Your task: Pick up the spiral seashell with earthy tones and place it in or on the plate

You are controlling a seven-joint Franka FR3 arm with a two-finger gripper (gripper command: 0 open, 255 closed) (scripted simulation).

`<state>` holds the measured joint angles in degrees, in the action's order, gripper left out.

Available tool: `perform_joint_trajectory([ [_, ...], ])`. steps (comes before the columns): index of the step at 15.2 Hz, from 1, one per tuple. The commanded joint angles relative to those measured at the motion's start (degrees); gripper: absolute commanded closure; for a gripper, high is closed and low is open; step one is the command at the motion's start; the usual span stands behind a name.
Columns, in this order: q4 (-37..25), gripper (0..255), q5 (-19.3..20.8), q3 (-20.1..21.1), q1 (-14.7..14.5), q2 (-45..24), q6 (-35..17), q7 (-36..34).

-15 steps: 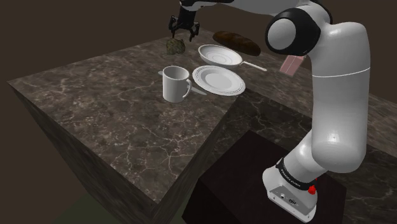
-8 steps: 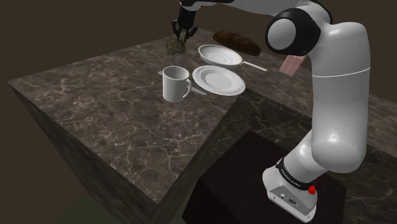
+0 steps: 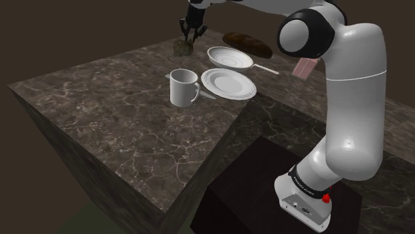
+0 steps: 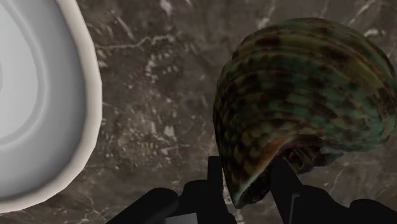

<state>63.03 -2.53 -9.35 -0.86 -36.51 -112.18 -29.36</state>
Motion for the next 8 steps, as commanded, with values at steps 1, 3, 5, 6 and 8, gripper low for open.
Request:
perform_joint_trajectory([
  [1, -1.9, 255, 0.0, 0.0, 0.1, -0.2, 1.7, 0.1],
  [3, -4.0, 255, -0.1, 0.0, 0.3, -0.5, 3.5, 0.1],
  [5, -6.3, 255, -0.1, 0.0, 0.4, -0.9, 5.3, 0.1],
  [6, -7.5, 255, -0.1, 0.0, 0.5, -1.2, 6.3, 0.1],
  [8, -10.3, 255, -0.2, 0.1, 0.7, -1.9, 8.3, 0.2],
])
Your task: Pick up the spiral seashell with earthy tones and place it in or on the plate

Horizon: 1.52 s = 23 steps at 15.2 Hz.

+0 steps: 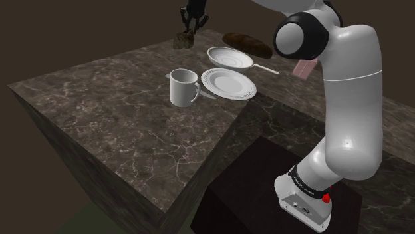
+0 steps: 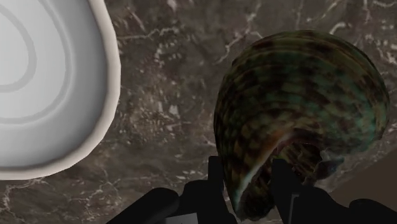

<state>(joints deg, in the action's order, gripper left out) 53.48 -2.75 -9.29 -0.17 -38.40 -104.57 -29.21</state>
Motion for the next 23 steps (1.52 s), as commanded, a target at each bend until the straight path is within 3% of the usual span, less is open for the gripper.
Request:
perform_joint_trajectory([
  [1, -2.3, 255, -0.1, 0.0, 0.2, -0.5, 1.8, 0.0],
  [6, -12.7, 255, -0.4, 0.2, 1.1, -4.2, 8.5, 0.0],
  [8, 5.4, 255, 0.6, -0.5, -0.8, 6.8, 1.4, 0.2],
  [11, 21.1, 255, 2.1, -1.0, -2.4, 17.3, -3.9, -0.1],
  [16, 39.2, 255, 4.7, -1.3, -3.8, 31.0, -8.4, -1.0],
  [23, 57.8, 255, 8.2, -0.9, -4.3, 48.0, -10.2, -2.8],
])
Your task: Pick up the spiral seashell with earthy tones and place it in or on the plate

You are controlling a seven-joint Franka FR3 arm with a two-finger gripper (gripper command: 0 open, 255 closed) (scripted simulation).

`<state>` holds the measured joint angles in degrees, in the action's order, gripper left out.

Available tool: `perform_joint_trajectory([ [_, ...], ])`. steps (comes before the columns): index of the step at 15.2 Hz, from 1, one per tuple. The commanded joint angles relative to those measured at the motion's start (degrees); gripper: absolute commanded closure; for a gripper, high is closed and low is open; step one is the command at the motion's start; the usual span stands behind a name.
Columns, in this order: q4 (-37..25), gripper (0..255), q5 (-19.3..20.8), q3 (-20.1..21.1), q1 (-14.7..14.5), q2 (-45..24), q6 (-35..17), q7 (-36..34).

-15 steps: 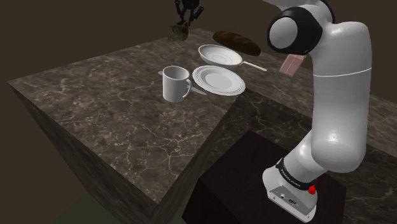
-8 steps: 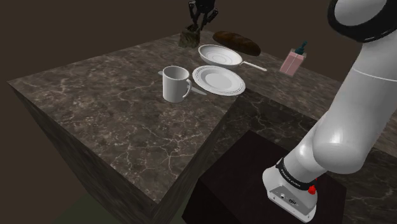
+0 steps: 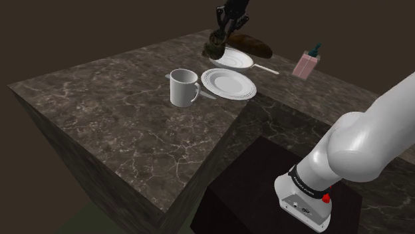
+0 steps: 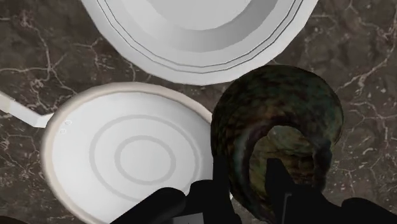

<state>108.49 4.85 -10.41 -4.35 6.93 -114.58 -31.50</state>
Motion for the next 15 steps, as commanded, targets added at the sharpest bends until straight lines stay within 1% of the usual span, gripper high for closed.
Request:
perform_joint_trajectory([
  [1, 5.0, 255, 1.0, 0.3, 0.0, 5.0, -0.1, -0.7],
  [5, 13.2, 255, 2.5, 0.9, 0.5, 14.3, 0.9, -1.4],
  [8, 18.1, 255, 3.3, 1.4, 0.9, 20.6, 2.4, -1.8],
  [15, 23.5, 255, 3.7, 1.1, 1.1, 20.5, -3.0, -2.2],
])
